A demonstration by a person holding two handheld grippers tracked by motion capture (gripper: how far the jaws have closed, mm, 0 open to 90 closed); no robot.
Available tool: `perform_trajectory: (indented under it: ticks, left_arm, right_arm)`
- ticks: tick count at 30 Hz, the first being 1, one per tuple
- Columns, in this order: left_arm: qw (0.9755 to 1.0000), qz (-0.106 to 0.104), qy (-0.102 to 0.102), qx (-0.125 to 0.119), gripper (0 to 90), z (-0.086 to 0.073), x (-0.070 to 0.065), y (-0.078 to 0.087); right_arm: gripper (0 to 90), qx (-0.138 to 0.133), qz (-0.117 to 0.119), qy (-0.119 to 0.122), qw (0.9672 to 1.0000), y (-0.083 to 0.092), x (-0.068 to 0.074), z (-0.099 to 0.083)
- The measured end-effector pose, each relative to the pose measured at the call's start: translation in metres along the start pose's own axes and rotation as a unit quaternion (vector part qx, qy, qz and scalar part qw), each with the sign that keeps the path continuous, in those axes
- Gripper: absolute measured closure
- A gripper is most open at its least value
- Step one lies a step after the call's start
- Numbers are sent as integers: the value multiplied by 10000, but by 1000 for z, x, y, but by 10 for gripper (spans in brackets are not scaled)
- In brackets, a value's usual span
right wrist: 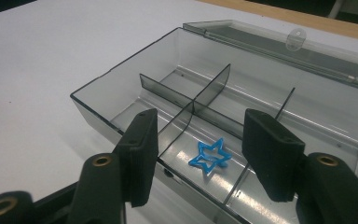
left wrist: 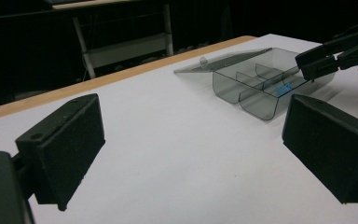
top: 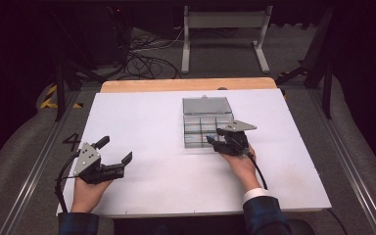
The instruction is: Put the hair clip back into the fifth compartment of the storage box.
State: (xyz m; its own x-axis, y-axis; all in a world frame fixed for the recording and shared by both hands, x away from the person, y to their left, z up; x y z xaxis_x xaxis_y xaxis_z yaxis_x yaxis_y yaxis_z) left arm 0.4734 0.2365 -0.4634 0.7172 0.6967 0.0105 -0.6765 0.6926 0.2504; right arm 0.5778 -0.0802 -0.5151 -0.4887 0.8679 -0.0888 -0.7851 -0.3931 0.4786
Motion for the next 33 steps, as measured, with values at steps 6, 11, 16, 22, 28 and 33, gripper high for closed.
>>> perform_trajectory:
  ticks: [6,11,16,22,28,33]
  left_arm:
    - [10000,4,-2,2,60,0,0,0]
    - [10000,17,-8,1,60,0,1,0]
    - [10000,10,3,8,60,0,0,0]
    - [10000,8,-4,3,60,0,0,0]
    - [10000,9,0,12,59,0,0,0]
    - [10000,31,1,5,56,0,1,0]
  right_arm:
    - [379,-40,-1,-54,10000,1,-1,0]
    - [319,-128,-66,-97,9998,3,-4,2]
    - [258,-154,-80,-130,9998,4,-5,2]
    - [203,-166,-60,-141,9997,5,-6,1]
    - [160,-201,-69,-159,9996,7,-8,0]
    - [113,-192,-64,-184,9996,8,-10,-1]
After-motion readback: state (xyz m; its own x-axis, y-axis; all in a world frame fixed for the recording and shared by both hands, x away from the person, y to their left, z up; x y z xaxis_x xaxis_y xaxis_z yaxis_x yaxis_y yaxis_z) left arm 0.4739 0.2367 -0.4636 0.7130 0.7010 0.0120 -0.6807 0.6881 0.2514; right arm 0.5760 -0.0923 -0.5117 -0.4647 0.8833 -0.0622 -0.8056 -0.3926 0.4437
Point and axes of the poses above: each handheld gripper's, and its own axes: y roughly backward along the jaws, z roughly out of its top, x roughly to its left, the point moved 9 cm from there along -y, roughly forward along the jaws, and after that the axes turned 14 degrees about -z, right-handed, at the moved point
